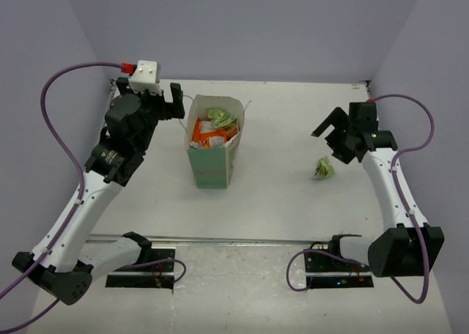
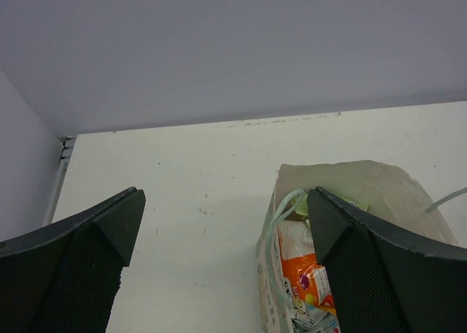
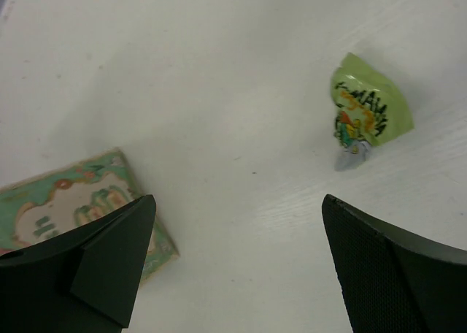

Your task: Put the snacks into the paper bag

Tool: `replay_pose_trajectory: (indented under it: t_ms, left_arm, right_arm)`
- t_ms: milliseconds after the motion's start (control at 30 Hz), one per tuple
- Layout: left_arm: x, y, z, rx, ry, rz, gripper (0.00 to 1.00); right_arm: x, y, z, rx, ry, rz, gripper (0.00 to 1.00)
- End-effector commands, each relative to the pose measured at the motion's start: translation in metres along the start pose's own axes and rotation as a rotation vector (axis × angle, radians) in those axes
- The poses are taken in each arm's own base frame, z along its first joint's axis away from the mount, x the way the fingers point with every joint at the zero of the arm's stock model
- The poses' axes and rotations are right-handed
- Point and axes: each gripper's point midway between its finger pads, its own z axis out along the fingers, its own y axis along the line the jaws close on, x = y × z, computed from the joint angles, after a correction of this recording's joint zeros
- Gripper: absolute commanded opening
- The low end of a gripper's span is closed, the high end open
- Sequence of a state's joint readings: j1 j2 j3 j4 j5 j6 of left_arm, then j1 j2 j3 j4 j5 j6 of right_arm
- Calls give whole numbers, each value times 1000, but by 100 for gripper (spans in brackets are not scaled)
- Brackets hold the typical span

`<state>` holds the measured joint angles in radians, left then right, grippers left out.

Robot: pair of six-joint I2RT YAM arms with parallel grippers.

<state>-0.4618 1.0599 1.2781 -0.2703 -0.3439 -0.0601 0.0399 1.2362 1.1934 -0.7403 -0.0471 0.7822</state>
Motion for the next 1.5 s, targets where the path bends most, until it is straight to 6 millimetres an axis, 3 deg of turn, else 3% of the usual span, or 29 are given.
replay_pose_trajectory:
  t_ms: [0, 100, 267, 500, 867, 900, 967, 1000, 1100, 1133, 1200, 1267, 1367, 1400, 1433, 1467]
  left_arm:
    - [-11, -5, -2, 23, -44, -23, 100]
    - [-11, -5, -4, 24, -43, -22, 100]
    - [-9, -4, -5, 22, -37, -19, 100]
    - [-11, -2, -3, 9, -43, -12, 100]
    - [-13, 1, 0, -10, -43, 6, 100]
    - [-13, 1, 1, -12, -40, 7, 100]
    - [-10, 1, 2, -15, -35, 11, 100]
    - [-10, 1, 2, -15, -35, 11, 100]
    - [-9, 3, 3, -23, -30, 15, 100]
    - [-9, 2, 3, -21, -32, 15, 100]
    - [-10, 2, 4, -23, -33, 22, 100]
    - [-11, 5, 5, -34, -37, 25, 100]
    - [-9, 4, 7, -34, -31, 28, 100]
    - [-8, 3, 8, -31, -29, 28, 100]
    - [-7, 3, 9, -29, -29, 26, 100]
    - [-6, 2, 10, -29, -27, 25, 100]
  right_arm:
    - [14, -51, 10, 195, 34, 0, 99]
    - [34, -78, 30, 303, 128, -21, 99]
    - [43, -102, 60, 426, 205, -65, 99]
    - [53, -120, 89, 524, 276, -64, 99]
    - [52, -133, 119, 605, 292, -71, 96]
    - [52, -133, 120, 604, 291, -71, 92]
    - [52, -131, 122, 587, 296, -67, 74]
    - [53, -130, 123, 581, 298, -69, 56]
    - [53, -127, 122, 566, 300, -67, 23]
    - [54, -126, 120, 566, 306, -63, 0]
    - [50, -113, 112, 522, 298, -35, 0]
    - [44, -84, 103, 408, 299, -6, 0]
    - [9, -9, 72, 112, 200, 12, 0]
    - [5, 32, 44, -84, 209, 5, 0]
    - [-15, 71, 31, -269, 135, -28, 0]
    - [-22, 100, 13, -414, 108, -53, 0]
